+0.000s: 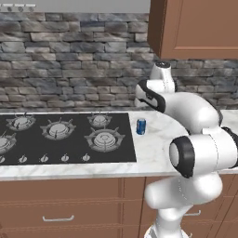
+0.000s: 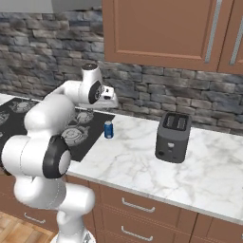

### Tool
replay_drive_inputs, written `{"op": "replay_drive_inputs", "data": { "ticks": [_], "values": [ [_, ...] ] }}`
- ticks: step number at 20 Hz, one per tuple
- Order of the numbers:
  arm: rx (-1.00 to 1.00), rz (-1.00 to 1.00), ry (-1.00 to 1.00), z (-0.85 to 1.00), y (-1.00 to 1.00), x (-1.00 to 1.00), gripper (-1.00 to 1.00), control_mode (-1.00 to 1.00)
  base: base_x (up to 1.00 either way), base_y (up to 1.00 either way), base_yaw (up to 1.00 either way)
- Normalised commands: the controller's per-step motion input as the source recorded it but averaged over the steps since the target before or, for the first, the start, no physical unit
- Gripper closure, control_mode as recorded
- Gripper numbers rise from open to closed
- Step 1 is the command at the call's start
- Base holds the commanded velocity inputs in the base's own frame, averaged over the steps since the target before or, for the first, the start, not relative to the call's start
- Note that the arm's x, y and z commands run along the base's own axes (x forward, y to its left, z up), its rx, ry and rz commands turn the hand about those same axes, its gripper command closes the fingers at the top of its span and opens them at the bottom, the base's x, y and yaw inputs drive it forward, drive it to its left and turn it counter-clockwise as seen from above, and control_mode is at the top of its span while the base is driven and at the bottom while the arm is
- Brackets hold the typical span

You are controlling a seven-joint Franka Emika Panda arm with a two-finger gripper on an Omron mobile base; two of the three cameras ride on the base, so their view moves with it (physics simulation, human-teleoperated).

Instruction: Four empty soda cans are scattered around the kitchen. Gather all the cans and cluster them next to the stove for recycling.

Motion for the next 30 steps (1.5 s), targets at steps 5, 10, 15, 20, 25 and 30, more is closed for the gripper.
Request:
{"op": "replay_drive_inputs", "data": {
  "ticks": [5,10,15,20,25,30],
  "values": [
    [0.02,-0.19,-0.1,0.59,0.12,-0.66,-1.0,-1.0,0.0,0.0,0.0],
    [0.0,-0.15,-0.02,0.13,0.08,-0.44,-1.0,-1.0,0.0,0.0,0.0],
    [0.0,-0.06,-0.03,0.02,-0.01,-0.23,-1.0,-1.0,0.0,0.0,0.0],
    [0.0,0.0,0.0,0.0,-0.01,-0.07,-1.0,-1.0,0.0,0.0,0.0],
    [0.0,0.0,0.01,0.0,0.0,0.0,-1.0,1.0,-0.09,0.0,0.0],
    [0.0,0.0,0.0,0.0,0.0,0.0,-1.0,1.0,-0.9,-0.19,-0.12]
  ]
}}
